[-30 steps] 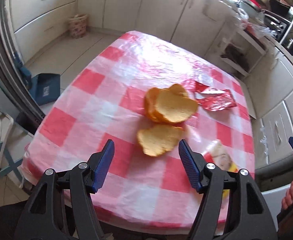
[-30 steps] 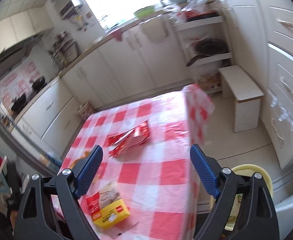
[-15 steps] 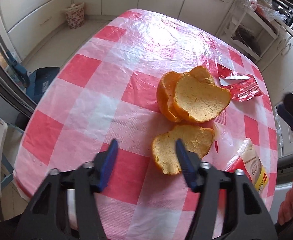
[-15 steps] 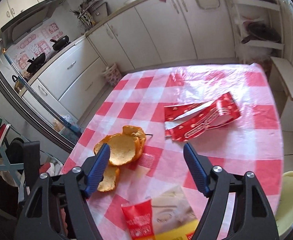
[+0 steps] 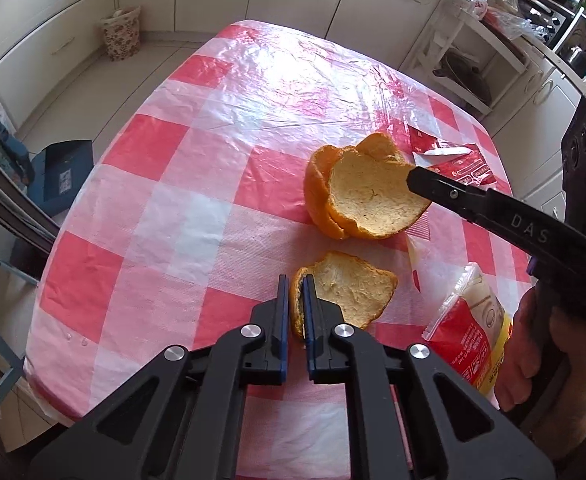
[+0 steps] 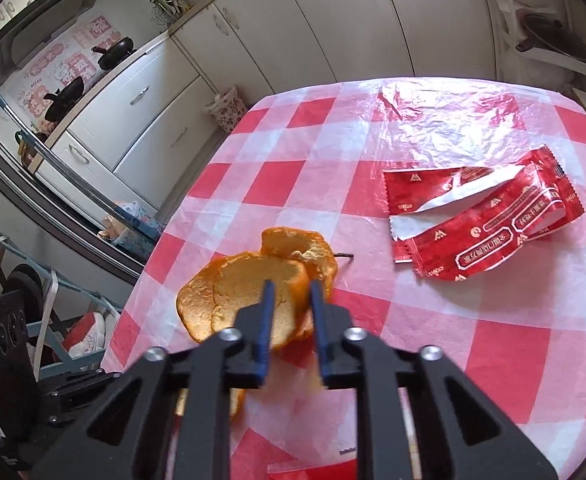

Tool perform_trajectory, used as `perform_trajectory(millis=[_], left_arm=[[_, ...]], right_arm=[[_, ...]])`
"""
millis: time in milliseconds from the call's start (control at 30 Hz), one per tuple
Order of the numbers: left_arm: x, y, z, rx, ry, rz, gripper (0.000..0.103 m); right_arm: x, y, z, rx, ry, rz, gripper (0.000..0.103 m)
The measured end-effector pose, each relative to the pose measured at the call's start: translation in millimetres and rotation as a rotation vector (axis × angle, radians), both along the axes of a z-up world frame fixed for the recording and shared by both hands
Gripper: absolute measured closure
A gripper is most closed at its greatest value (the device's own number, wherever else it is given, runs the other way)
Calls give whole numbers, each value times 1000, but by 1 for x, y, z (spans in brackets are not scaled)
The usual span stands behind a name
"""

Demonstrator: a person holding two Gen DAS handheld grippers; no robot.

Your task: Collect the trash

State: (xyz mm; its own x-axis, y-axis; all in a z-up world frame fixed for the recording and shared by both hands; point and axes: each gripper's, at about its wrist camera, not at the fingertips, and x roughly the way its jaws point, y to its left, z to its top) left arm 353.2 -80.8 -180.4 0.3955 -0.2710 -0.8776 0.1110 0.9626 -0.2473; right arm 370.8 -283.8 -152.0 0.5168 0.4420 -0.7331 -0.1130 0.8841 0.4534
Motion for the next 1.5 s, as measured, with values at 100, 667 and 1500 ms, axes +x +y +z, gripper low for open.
perform_trajectory(millis=[100, 667, 1500], left_arm=[[0, 7, 0, -7, 3, 10, 96], [-1, 3, -3, 9, 4, 16, 96], [-7, -1, -6, 14, 16, 15, 96]], right_arm=[[-2, -2, 7, 16, -23, -4, 94], [-33, -64, 45, 100, -126, -80, 95], [-105, -47, -19, -243, 164, 160, 84]])
